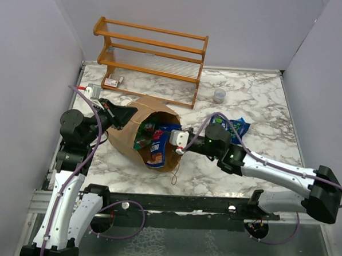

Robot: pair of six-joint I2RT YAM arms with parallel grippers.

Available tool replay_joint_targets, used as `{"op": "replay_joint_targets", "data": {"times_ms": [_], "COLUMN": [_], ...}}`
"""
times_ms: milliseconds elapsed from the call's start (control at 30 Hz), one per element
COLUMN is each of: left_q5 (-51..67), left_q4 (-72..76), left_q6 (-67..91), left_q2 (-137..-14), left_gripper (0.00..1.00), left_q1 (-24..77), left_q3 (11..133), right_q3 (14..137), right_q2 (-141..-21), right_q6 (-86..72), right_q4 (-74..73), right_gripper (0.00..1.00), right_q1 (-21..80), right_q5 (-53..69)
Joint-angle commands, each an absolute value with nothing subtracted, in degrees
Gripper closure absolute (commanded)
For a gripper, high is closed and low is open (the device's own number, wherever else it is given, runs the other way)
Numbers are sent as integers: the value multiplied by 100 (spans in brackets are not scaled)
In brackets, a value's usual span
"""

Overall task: Take the snacks out of the paper bag
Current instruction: Take out the snack from the paper bag.

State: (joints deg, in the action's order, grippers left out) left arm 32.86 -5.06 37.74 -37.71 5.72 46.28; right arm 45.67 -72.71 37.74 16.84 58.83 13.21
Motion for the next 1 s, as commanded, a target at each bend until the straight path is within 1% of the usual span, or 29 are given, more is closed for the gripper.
{"op": "replay_joint_targets", "data": {"times_ms": [0,133,267,333,467,567,667,733,800,967], "left_q5": [3090,3071,3035,3041,3043,2999,2997,3021,3024,3017], "left_q4": [-522,-549,-576,-567,-624,-678,-720,-716,-724,-721], "left_q6": [3659,3605,3553,3551,3482,3410,3371,3368,3364,3371], "left_q2": [-3701,-3707,-3723,-3733,-3730,-3725,-3802,-3841,-3872,-3877], "left_gripper": [100,100,100,100,100,100,100,100,100,100], "left_q1": [572,571,571,571,571,572,566,571,571,571], "left_q3": [4776,4779,4791,4799,4857,4884,4944,4982,5004,5003], "right_q3": [4645,4816,5271,5466,5523,5415,5326,5192,5018,4719], "right_q2": [-6339,-5406,-4800,-4624,-4505,-4632,-4915,-5111,-5260,-5434], "right_q6": [2562,1902,1245,975,388,263,363,396,114,-1542], "right_q4": [981,418,-190,-390,-465,-288,-182,-139,-260,-1209], "right_gripper": [99,99,99,99,98,98,98,98,98,98], "right_q1": [5914,5915,5915,5915,5911,5914,5894,5775,5445,3779], "right_q5": [1415,1336,472,-260,-2328,-4006,-5021,-5268,-5157,-3401]}}
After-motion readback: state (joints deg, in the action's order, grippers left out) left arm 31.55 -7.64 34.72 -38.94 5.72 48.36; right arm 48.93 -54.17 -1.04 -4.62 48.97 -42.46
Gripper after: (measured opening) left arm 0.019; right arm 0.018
